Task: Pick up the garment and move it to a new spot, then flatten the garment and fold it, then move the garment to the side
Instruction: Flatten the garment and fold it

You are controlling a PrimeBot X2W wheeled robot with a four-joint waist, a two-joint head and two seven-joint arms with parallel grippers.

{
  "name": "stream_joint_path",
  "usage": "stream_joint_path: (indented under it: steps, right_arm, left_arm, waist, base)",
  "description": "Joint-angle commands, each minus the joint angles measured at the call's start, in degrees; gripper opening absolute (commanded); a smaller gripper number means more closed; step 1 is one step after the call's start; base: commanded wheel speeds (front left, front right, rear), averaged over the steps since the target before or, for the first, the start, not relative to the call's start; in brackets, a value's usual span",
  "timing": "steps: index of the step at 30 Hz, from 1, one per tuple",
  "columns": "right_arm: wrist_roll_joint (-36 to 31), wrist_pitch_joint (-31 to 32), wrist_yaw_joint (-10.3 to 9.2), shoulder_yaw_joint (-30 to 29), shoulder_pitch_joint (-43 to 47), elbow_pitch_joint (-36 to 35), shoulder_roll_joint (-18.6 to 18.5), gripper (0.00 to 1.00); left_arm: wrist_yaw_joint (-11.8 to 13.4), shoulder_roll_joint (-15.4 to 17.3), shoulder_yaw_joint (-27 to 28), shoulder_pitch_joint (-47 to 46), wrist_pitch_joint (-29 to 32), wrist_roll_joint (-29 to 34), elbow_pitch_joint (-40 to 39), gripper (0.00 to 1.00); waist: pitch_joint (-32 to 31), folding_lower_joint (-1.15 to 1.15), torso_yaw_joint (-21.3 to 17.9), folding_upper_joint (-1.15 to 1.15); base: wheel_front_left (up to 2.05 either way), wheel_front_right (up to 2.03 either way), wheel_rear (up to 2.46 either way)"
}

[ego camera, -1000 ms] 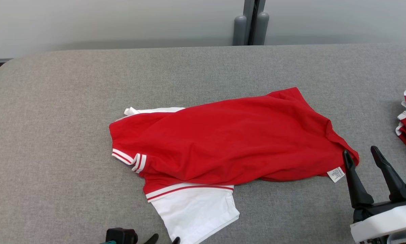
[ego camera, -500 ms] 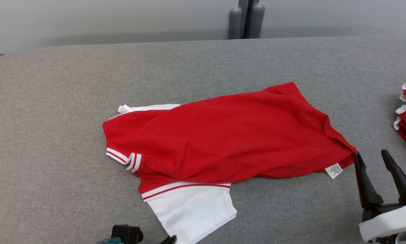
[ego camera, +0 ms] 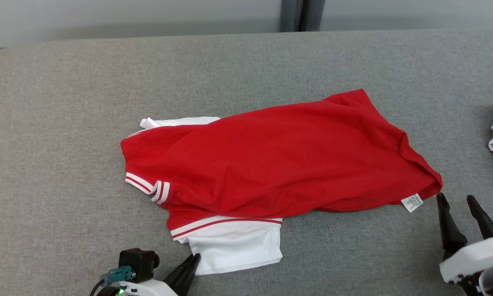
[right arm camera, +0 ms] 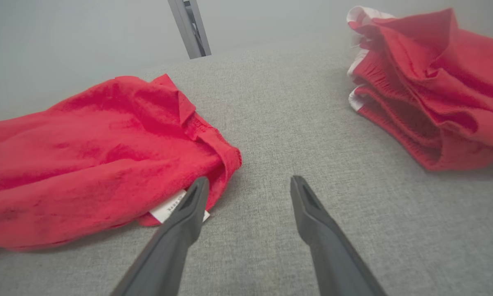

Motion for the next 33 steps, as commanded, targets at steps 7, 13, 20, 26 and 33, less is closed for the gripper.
stream_joint_path:
  steps: [7, 13, 20, 26, 33]
  right_arm:
    - [2.44, -1.63, 0.0, 4.88, -8.62, 9.3, -2.3, 1.0]
    - [4.13, -4.03, 0.0, 6.81, -10.37, 11.37, -3.54, 0.0]
    - [5.36, -2.65, 0.0, 7.84, -9.13, 7.4, -4.18, 0.0]
    - [7.38, 0.1, 0.0, 8.11, -8.16, 0.42, -4.43, 0.0]
    - [10.07, 3.85, 0.0, 7.84, -9.54, -10.59, -5.8, 0.0]
  left_arm:
    - [-0.11, 0.28, 0.48, -3.06, -0.91, 0.85, -0.39, 0.0]
    - [0.4, 0.66, 1.4, -4.04, -2.95, 1.33, -1.04, 0.0]
    - [2.04, 1.79, 3.81, -4.42, -6.12, 2.47, -4.53, 0.0]
    - [3.16, 3.83, 5.86, -6.51, -7.44, 4.26, -9.69, 0.0]
    - [4.1, 5.93, 9.03, -13.39, -9.12, 6.89, -15.61, 0.0]
  waist:
    - [2.8, 0.0, 0.03, 0.0]
    - [3.0, 0.0, 0.08, 0.0]
    - [1.27, 0.0, -0.82, 0.0]
    - [-0.23, 0.0, -1.03, 0.0]
    - [-1.92, 0.0, -0.99, 0.0]
  base:
    - [0.0, 0.0, 0.0]
    - [0.0, 0.0, 0.0]
    - [0.0, 0.0, 0.0]
    - [0.0, 0.0, 0.0]
    - [0.0, 0.0, 0.0]
